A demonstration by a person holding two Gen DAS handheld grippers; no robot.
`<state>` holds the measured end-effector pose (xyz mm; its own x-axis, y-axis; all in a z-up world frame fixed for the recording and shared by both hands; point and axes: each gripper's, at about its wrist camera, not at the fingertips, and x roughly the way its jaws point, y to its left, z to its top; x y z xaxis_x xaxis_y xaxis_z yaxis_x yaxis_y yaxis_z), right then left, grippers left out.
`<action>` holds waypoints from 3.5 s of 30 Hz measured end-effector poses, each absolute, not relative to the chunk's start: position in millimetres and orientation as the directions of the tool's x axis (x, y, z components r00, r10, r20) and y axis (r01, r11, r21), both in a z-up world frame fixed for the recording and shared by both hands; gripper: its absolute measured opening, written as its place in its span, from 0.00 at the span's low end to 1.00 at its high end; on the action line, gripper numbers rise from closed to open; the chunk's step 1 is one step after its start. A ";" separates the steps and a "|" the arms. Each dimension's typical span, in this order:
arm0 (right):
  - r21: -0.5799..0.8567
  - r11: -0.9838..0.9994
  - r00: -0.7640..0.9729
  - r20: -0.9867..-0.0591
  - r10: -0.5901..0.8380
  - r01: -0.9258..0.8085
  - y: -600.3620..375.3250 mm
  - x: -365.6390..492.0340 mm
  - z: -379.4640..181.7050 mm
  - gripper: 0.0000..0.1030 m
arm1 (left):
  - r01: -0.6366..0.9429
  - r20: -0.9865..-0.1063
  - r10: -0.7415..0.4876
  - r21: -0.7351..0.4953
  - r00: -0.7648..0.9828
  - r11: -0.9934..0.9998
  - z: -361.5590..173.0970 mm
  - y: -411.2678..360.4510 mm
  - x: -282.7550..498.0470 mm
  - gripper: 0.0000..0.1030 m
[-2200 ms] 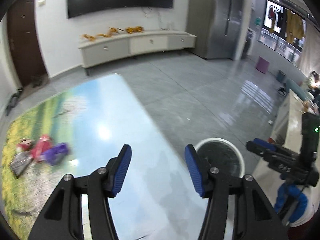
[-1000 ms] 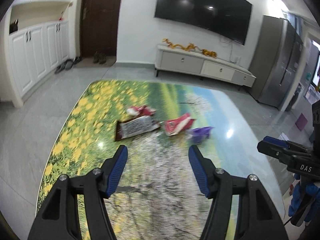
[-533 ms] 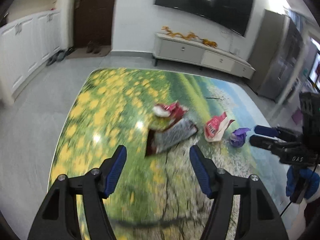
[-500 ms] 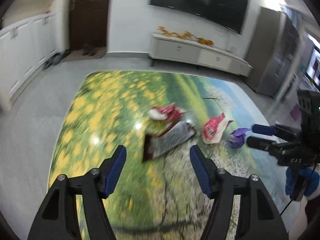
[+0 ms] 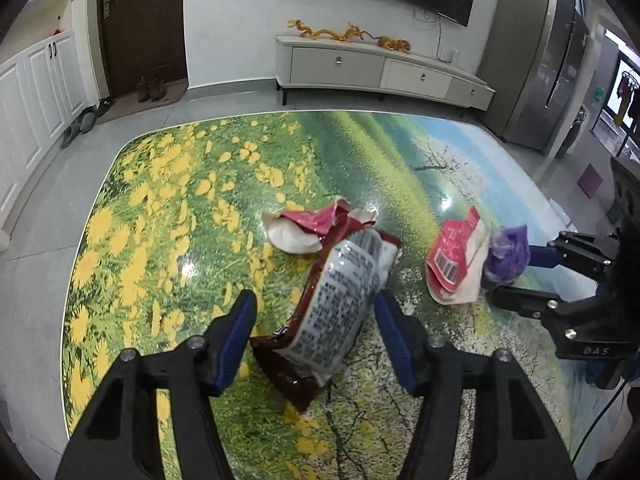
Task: Collect trash
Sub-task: 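Reach both grippers back toward the remaining trash on the table, then grasp printed snack bag with left gripper while right gripper grasps purple tissue, then carry both items over the bin and open both grippers to drop them, then move both open grippers back toward the two red wrappers on the table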
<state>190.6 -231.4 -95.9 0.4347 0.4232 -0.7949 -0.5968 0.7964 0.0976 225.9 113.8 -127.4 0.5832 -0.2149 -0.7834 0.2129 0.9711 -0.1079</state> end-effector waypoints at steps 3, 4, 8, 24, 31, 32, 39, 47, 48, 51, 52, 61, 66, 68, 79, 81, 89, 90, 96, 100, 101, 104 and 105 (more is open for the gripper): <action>0.107 0.800 0.442 -0.786 0.432 -0.590 -232.4 190.7 -95.2 0.49 | 0.209 -0.788 -0.212 -0.108 0.579 0.972 -126.7 113.6 222.1 0.39; 0.106 0.801 0.447 -0.783 0.433 -0.589 -232.3 190.1 -94.1 0.49 | 0.208 -0.790 -0.211 -0.108 0.575 0.972 -127.2 113.3 221.4 0.37; 0.091 0.796 0.464 -0.771 0.436 -0.598 -227.1 188.9 -88.0 0.49 | 0.200 -0.797 -0.213 -0.118 0.566 0.973 -130.4 113.1 218.5 0.29; 0.239 0.763 0.434 -0.704 0.562 -0.600 -255.0 142.6 -59.0 0.29 | 0.214 -0.743 -0.270 -0.172 0.612 0.961 -87.6 97.7 149.3 0.20; 0.258 0.817 0.533 -0.650 0.542 -0.516 -337.0 85.0 -24.9 0.29 | 0.345 -0.701 -0.360 -0.171 0.615 0.923 -50.8 33.4 106.9 0.20; 0.259 0.830 0.549 -0.647 0.529 -0.494 -350.7 78.6 -22.2 0.29 | 0.371 -0.698 -0.378 -0.171 0.608 0.913 -47.1 20.5 103.3 0.20; 0.243 0.941 0.655 -0.676 0.339 -0.236 -479.3 31.9 -27.9 0.29 | 0.558 -0.709 -0.494 -0.171 0.503 0.812 -39.7 -94.2 90.6 0.20; 0.256 0.965 0.625 -0.762 0.169 0.051 -600.1 14.9 -87.8 0.29 | 0.714 -0.787 -0.538 -0.187 0.302 0.675 -72.2 -263.5 96.8 0.21; 0.262 0.962 0.614 -0.772 0.162 0.076 -611.3 15.3 -97.3 0.29 | 0.722 -0.797 -0.537 -0.196 0.277 0.663 -78.5 -283.2 100.2 0.21; 0.282 0.947 0.583 -0.800 0.145 0.151 -643.2 19.4 -123.1 0.30 | 0.736 -0.812 -0.536 -0.213 0.233 0.643 -91.2 -327.5 107.5 0.23; 0.286 0.944 0.577 -0.805 0.143 0.166 -651.0 20.8 -128.6 0.31 | 0.738 -0.812 -0.542 -0.228 0.216 0.635 -95.1 -341.4 111.3 0.23; 0.294 0.913 0.553 -0.827 0.096 0.282 -702.4 17.4 -152.4 0.48 | 0.740 -0.806 -0.573 -0.293 0.149 0.605 -112.7 -393.3 118.8 0.54; 0.315 0.905 0.570 -0.815 0.104 0.286 -702.4 3.6 -142.2 0.48 | 0.739 -0.808 -0.533 -0.195 0.252 0.645 -100.3 -367.6 109.9 0.54; 0.341 0.902 0.594 -0.795 0.127 0.264 -698.0 2.0 -132.2 0.48 | 0.719 -0.805 -0.518 -0.175 0.289 0.672 -95.8 -350.8 111.2 0.54; 0.365 0.930 0.661 -0.686 0.302 -0.046 -570.6 38.0 -52.8 0.48 | 0.522 -0.768 -0.404 -0.107 0.497 0.846 -72.8 -189.2 133.6 0.54; 0.357 0.930 0.652 -0.684 0.327 -0.092 -548.3 46.4 -47.6 0.48 | 0.482 -0.767 -0.383 -0.109 0.516 0.869 -74.6 -156.7 137.7 0.54; 0.321 0.903 0.570 -0.700 0.430 -0.286 -436.4 92.7 -42.1 0.48 | 0.267 -0.761 -0.238 -0.088 0.603 0.960 -84.1 -19.2 163.5 0.54; 0.320 0.897 0.559 -0.702 0.441 -0.306 -424.6 99.0 -43.4 0.48 | 0.233 -0.759 -0.212 -0.082 0.615 0.969 -84.6 -7.0 164.9 0.54; 0.327 0.858 0.501 -0.706 0.500 -0.396 -365.5 120.8 -50.8 0.50 | 0.080 -0.740 -0.085 -0.042 0.667 0.996 -87.2 51.4 164.4 0.54; 0.332 0.838 0.467 -0.713 0.523 -0.432 -333.6 127.6 -58.9 0.54 | 0.028 -0.742 -0.032 -0.018 0.669 0.999 -93.9 66.6 158.5 0.54; 0.334 0.836 0.464 -0.712 0.527 -0.436 -327.5 125.7 -59.6 0.56 | 0.018 -0.742 -0.022 -0.013 0.670 1.000 -95.5 69.2 157.2 0.54; 0.345 0.828 0.452 -0.711 0.538 -0.443 -314.0 125.8 -62.1 0.59 | -0.001 -0.741 -0.002 -0.004 0.671 1.000 -98.8 73.7 152.8 0.54; 0.350 0.825 0.447 -0.712 0.542 -0.443 -312.1 127.1 -62.6 0.59 | -0.005 -0.741 0.001 -0.003 0.672 1.000 -99.4 73.8 152.8 0.54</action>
<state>127.0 -312.1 -62.6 0.4470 0.5418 -0.7117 -0.4430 0.8253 0.3500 152.8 73.8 -99.4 0.6717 0.0011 -0.7409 -0.0046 1.0000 -0.0026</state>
